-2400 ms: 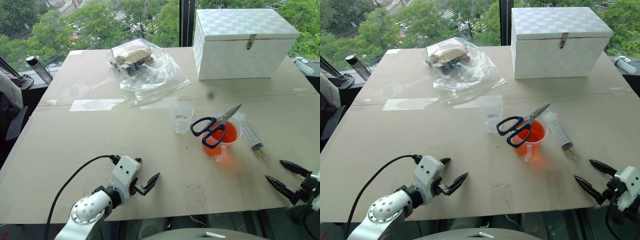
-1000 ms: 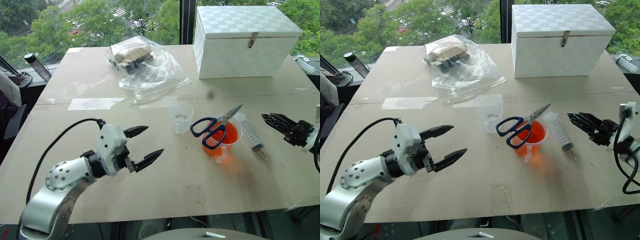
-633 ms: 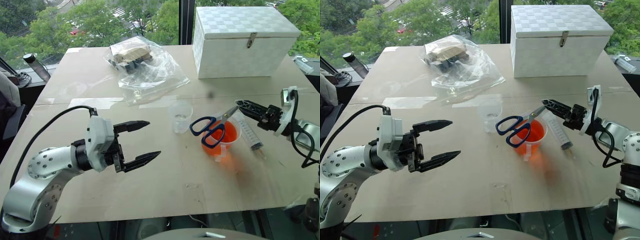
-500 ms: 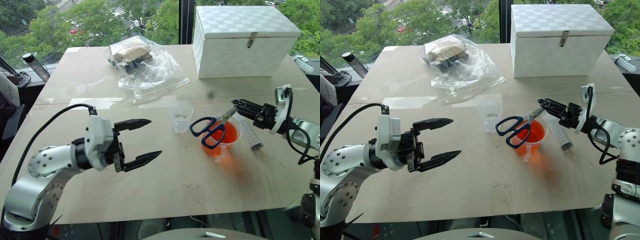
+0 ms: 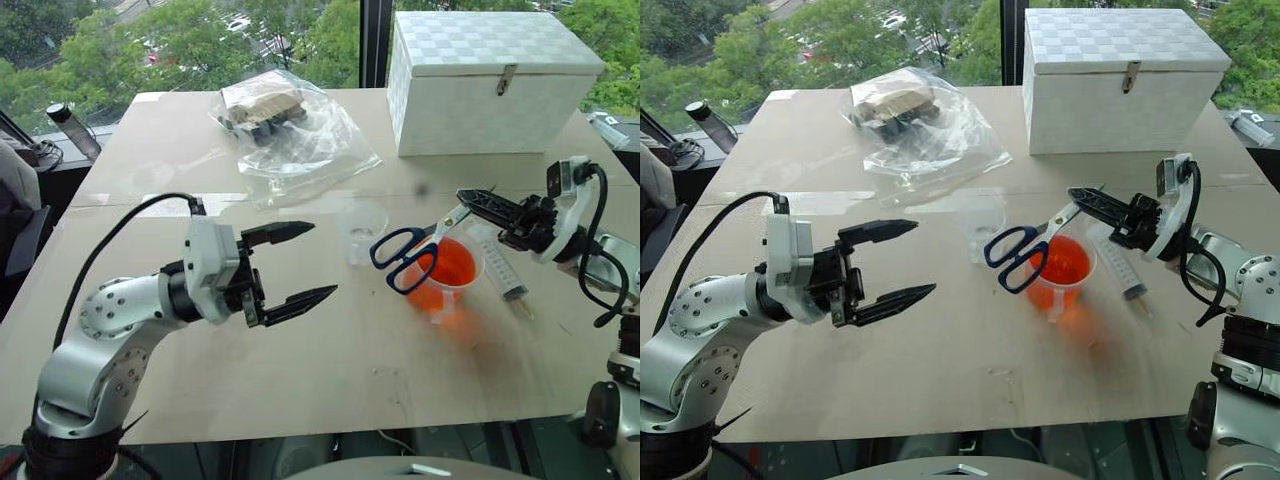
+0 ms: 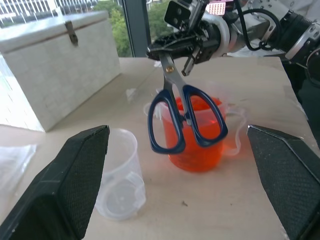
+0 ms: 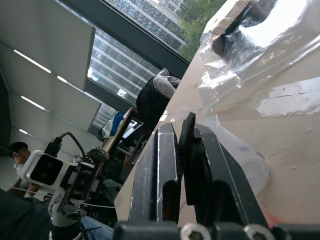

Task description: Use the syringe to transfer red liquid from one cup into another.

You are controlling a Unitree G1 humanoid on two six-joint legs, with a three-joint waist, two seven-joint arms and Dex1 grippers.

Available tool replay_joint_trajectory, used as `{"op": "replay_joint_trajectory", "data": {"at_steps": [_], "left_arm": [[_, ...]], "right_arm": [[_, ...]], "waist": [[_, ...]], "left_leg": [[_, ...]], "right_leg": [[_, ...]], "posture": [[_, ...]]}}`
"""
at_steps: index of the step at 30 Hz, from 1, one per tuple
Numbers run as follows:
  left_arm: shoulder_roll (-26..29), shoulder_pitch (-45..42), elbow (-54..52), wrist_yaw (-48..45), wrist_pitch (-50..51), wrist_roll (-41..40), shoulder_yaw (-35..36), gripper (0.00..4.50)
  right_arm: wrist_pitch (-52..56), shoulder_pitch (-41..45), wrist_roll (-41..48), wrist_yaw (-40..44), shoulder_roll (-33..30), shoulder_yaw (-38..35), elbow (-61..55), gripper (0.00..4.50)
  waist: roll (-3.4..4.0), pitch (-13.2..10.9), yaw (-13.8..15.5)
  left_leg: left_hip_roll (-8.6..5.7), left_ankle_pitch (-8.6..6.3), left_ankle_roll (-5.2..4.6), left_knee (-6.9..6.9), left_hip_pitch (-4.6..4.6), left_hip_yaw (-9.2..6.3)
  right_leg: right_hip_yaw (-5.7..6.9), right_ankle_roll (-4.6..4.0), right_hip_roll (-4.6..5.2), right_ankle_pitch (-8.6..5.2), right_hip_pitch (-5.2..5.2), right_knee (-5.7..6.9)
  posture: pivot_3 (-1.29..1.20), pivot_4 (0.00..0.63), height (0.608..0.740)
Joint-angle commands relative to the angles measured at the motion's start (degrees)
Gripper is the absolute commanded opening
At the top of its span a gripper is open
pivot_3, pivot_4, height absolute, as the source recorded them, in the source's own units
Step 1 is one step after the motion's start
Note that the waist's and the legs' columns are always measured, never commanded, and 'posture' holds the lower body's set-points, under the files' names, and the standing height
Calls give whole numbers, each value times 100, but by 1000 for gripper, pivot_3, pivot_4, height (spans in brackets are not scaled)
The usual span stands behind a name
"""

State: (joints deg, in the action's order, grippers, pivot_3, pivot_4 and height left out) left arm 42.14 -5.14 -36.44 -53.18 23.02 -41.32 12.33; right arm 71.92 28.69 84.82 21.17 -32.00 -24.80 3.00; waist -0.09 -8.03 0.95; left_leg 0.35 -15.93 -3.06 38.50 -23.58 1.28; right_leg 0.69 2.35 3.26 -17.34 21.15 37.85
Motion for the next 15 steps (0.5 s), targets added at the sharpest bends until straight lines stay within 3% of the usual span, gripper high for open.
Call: {"op": "replay_joint_trajectory", "data": {"at_steps": [1,9,15], "left_arm": [[-65,-379,-123,134,89,-165,-217,4500],[-329,-1234,-112,461,315,-299,-644,4500],[-700,-1989,231,529,348,-115,-1112,4500]], "right_arm": [[-28,-70,727,-671,-140,-315,75,40],[-632,-158,2682,-1792,-489,-741,637,40],[-1317,93,2523,-2181,-988,-1622,1875,40]], "waist": [[-1,-1,-3],[-9,-8,-22],[-9,-10,1]], "left_leg": [[0,1,0,3,-2,0],[0,7,11,5,-15,1],[0,8,11,10,-15,7]], "right_leg": [[0,0,0,0,0,1],[-2,2,-10,1,9,0],[-4,4,-27,2,9,1]], "posture": [[0,150,740],[0,150,740],[0,150,740]]}}
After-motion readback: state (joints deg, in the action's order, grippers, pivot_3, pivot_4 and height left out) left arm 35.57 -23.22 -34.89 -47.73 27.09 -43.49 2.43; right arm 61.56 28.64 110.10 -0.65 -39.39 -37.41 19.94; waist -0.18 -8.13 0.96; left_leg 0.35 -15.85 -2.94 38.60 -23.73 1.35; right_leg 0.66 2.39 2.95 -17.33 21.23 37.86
